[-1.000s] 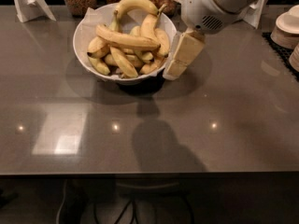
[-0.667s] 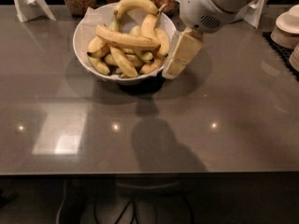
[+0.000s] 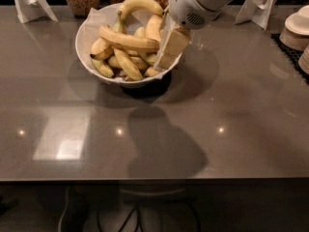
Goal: Pick banana from white bowl
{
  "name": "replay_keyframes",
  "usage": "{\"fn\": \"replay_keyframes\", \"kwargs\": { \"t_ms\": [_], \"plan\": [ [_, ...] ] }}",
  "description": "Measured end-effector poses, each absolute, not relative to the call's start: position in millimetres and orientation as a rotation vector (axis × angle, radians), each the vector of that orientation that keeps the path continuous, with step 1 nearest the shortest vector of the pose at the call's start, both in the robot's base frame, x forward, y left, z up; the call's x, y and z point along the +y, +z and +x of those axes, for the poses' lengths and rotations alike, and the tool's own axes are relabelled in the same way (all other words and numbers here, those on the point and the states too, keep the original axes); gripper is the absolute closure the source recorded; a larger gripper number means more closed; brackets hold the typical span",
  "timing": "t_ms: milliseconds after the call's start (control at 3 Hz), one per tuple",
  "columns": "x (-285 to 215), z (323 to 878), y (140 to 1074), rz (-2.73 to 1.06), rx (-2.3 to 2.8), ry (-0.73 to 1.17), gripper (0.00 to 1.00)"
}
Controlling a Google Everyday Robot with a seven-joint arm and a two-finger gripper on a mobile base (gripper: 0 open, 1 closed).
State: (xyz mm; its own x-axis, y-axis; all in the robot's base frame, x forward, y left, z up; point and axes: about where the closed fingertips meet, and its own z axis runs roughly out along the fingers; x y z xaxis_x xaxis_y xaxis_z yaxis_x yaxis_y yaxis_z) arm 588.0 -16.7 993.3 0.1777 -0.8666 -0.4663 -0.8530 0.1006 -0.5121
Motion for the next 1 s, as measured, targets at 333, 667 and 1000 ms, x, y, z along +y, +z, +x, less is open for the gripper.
{"fn": "replay_keyframes", "kwargs": {
  "t_ms": [333, 667, 1000],
  "plan": [
    [2, 615, 985, -1.730, 1.615, -0.009, 0.19],
    [17, 633, 976, -1.744, 1.602, 0.012, 0.30],
    [29, 639, 965, -1.758, 1.602, 0.050, 0.32]
  ]
}}
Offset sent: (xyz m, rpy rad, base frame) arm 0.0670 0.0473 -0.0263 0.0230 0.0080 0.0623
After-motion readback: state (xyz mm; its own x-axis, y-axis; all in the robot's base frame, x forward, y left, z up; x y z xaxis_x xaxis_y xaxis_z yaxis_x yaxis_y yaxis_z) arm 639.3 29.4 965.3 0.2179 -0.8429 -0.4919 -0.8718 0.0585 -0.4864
